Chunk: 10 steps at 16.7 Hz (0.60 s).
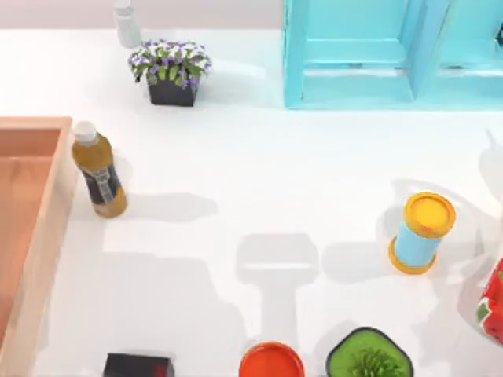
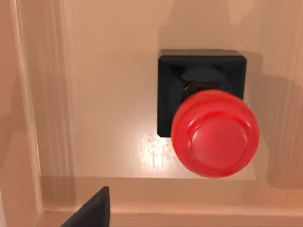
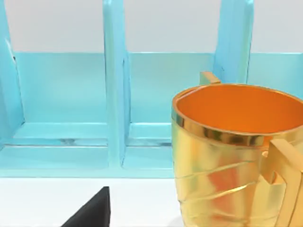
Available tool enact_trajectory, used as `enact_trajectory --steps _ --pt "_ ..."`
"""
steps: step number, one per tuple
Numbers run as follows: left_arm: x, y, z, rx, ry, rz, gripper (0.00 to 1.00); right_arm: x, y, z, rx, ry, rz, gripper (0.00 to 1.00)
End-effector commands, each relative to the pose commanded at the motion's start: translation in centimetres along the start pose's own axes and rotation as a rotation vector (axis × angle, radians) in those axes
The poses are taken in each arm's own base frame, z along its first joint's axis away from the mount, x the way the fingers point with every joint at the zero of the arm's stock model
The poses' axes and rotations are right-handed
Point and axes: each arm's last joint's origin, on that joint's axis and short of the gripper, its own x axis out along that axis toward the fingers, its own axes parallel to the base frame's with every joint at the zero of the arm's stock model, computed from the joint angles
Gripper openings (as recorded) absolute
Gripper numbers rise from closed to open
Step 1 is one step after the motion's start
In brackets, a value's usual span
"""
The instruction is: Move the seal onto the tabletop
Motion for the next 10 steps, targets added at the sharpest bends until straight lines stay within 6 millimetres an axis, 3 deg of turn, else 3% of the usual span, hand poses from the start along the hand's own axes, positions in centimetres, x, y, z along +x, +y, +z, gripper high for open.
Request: enact_trajectory --steps 8,10 --pt "0.3 0.5 0.8 0.01 0.055 -0.021 1.0 0.0 0.0 0.0 0.0 0.0 0.0 1.0" --pt "1.4 0.5 0.8 0.008 0.062 -0.023 1.0 0.0 0.0 0.0 0.0 0.0 0.0 1.0"
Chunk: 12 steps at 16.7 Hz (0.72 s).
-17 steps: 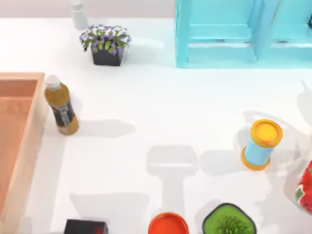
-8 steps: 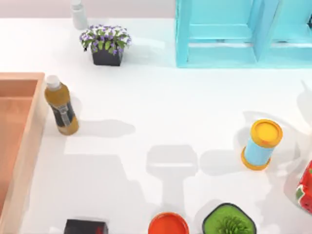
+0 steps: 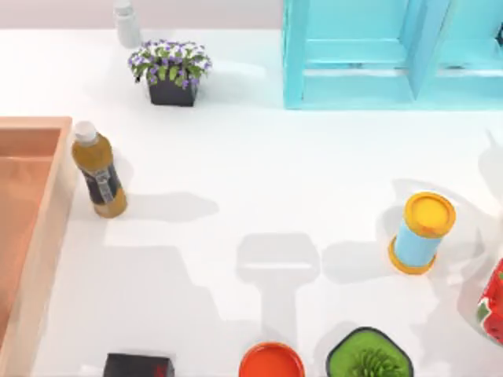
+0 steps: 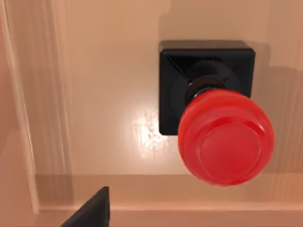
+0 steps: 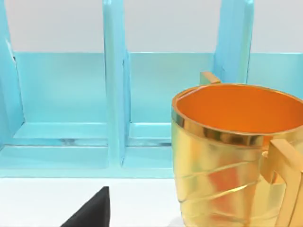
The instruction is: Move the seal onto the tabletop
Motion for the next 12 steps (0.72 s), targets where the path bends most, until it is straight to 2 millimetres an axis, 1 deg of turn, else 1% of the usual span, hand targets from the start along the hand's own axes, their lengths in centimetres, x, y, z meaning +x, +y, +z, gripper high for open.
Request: enact_trajectory --steps 2,4,7,9,12 --pt "1.9 0.1 0.2 -0.001 -0.001 0.0 1.0 0.0 0.0 0.0 0.0 0.0 0.0 1.0" --pt "4.4 0.2 0.4 -0.001 -0.012 0.004 1.0 0.0 0.0 0.0 0.0 0.0 0.0 1.0" --pt "7.7 0.1 0.2 -0.001 -0.012 0.004 1.0 0.0 0.0 0.0 0.0 0.0 0.0 1.0" --pt "8.8 0.1 0.0 -0.001 -0.005 0.002 1.0 0.0 0.0 0.0 0.0 0.0 0.0 1.0" --pt "8.8 0.1 -0.1 -0.001 -0.004 0.002 1.0 0.0 0.0 0.0 0.0 0.0 0.0 1.0"
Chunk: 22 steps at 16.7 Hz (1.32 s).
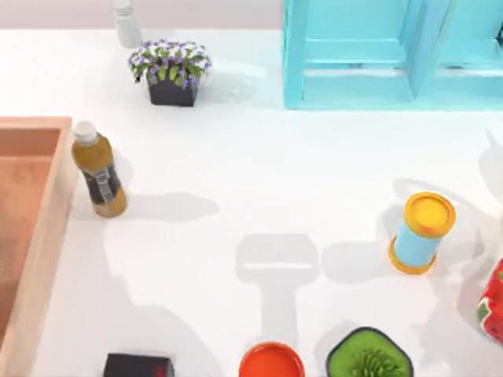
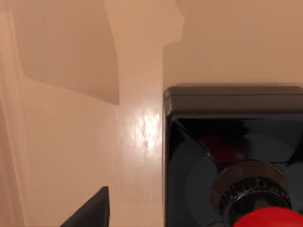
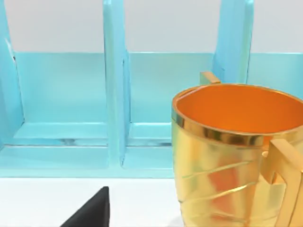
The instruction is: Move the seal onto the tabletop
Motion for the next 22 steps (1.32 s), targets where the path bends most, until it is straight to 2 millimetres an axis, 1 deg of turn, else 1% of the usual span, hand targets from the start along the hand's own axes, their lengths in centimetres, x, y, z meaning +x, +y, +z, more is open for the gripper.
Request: enact_trajectory --steps 1,14,15,22 --pt "0.0 0.0 0.0 0.0 0.0 0.0 1.0 0.0 0.0 0.0 0.0 0.0 0.0 1.0" --pt "0.0 0.0 0.0 0.0 0.0 0.0 0.02 0.0 0.0 0.0 0.0 0.0 0.0 1.0" --pt "0.0 0.0 0.0 0.0 0.0 0.0 0.0 0.0 0.0 0.0 0.0 0.0 0.0 1.0" --pt "0.0 0.0 0.0 0.0 0.0 0.0 0.0 0.0 0.0 0.0 0.0 0.0 0.0 1.0"
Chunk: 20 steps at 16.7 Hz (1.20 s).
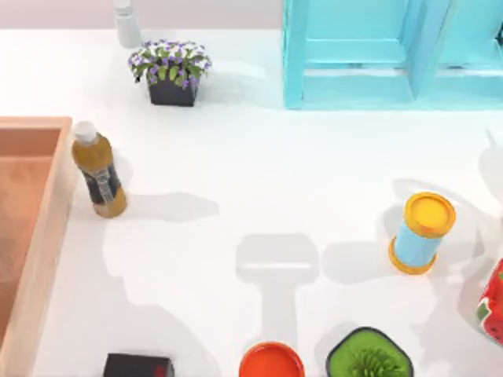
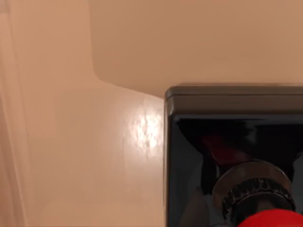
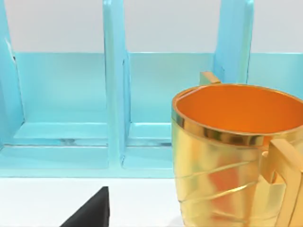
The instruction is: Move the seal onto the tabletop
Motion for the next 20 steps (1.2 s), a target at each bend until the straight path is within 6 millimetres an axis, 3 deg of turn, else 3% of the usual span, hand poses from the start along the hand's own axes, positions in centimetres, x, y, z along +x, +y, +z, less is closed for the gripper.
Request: enact_trajectory --steps 3,5,9,12,14,16,20 --pt "-0.4 -0.4 0.3 0.003 -0.002 0.001 0.0 0.0 0.0 0.0 0.0 0.0 0.0 1.0" --pt "-2.0 -1.8 1.3 0.005 -0.008 0.003 0.0 0.0 0.0 0.0 0.0 0.0 0.0 1.0" --pt "-7.2 -7.5 2.5 0.012 0.019 -0.001 0.0 0.0 0.0 0.0 0.0 0.0 0.0 1.0" --pt "-11.5 -12.2 1.6 0.003 0.036 0.002 0.0 0.0 0.0 0.0 0.0 0.0 0.0 1.0" --pt "-13.8 -14.2 0.6 0.003 0.016 0.002 0.0 0.0 0.0 0.0 0.0 0.0 0.0 1.0" --pt "-15.0 -15.0 0.0 0.002 0.0 0.0 0.0 0.0 0.0 0.0 0.0 0.0 0.0 1.0" --pt "-14.9 -14.9 0.1 0.001 0.003 0.0 0.0 0.0 0.0 0.0 0.0 0.0 0.0 1.0"
